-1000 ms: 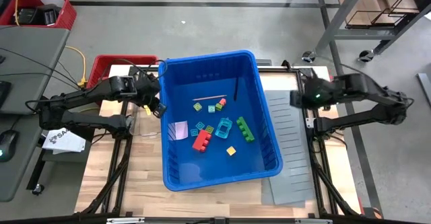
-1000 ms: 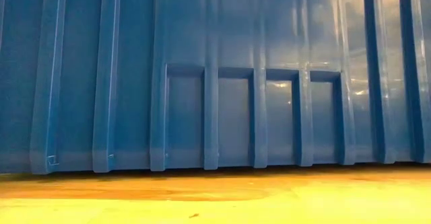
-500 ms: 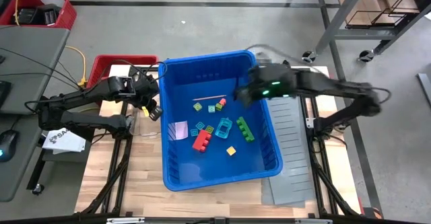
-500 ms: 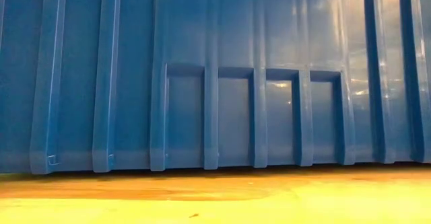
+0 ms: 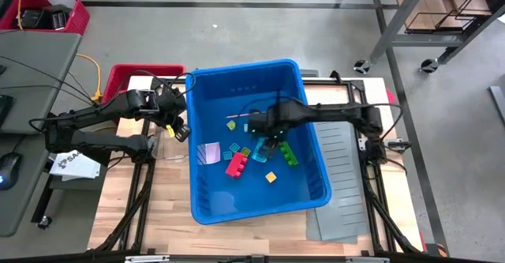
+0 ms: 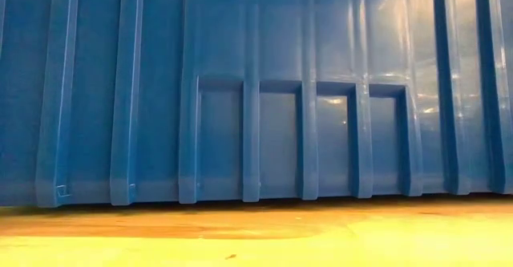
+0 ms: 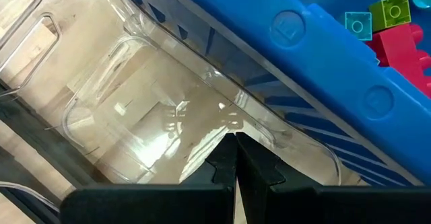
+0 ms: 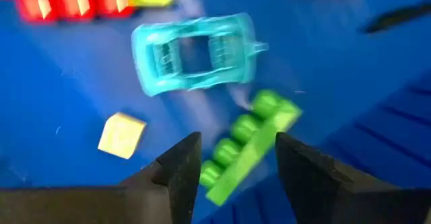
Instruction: Sort blocks
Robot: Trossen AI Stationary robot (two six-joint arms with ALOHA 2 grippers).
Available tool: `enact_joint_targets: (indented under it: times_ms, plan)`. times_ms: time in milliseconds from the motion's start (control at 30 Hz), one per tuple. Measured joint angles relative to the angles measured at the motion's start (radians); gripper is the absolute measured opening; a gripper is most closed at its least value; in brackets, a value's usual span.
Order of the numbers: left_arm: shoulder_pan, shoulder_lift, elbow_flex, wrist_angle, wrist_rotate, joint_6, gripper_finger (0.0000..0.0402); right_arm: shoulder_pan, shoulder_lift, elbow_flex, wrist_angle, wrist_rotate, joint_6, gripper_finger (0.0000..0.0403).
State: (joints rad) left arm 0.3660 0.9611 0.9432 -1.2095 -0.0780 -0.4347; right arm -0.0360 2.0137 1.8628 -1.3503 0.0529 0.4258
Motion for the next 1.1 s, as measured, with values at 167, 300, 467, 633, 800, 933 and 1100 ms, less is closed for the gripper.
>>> enact_joint_targets:
  times_ms: [167, 300, 467, 633, 800, 933, 1100]
  plan:
    - [0.000, 0.000, 0.000, 0.001, 0.000, 0.000, 0.0000, 0.033, 0.074, 0.003, 0.055, -0.051, -0.198, 0.0181]
    - [0.000, 0.000, 0.000, 0.002, -0.010, 0.000, 0.0000, 0.053, 0.096, 0.003, 0.184, -0.010, -0.321, 0.0181]
    - [0.000, 0.000, 0.000, 0.002, -0.010, 0.000, 0.0000, 0.055, 0.125, 0.003, 0.291, 0.091, -0.481, 0.0181]
    - [0.000, 0.000, 0.000, 0.003, -0.012, 0.000, 0.0000, 0.023, 0.181, 0.003, 0.240, 0.085, -0.585, 0.0181]
    - [-0.001, 0.000, 0.000, 0.003, -0.019, 0.001, 0.0000, -0.004, 0.238, 0.002, 0.242, 0.088, -0.686, 0.0181]
    - [-0.001, 0.000, 0.000, 0.003, -0.020, 0.001, 0.0000, -0.017, 0.268, 0.002, 0.247, 0.091, -0.706, 0.0181]
    - [0.000, 0.000, 0.000, 0.005, -0.029, 0.025, 0.0000, -0.017, 0.269, 0.002, 0.286, 0.093, -0.777, 0.0181]
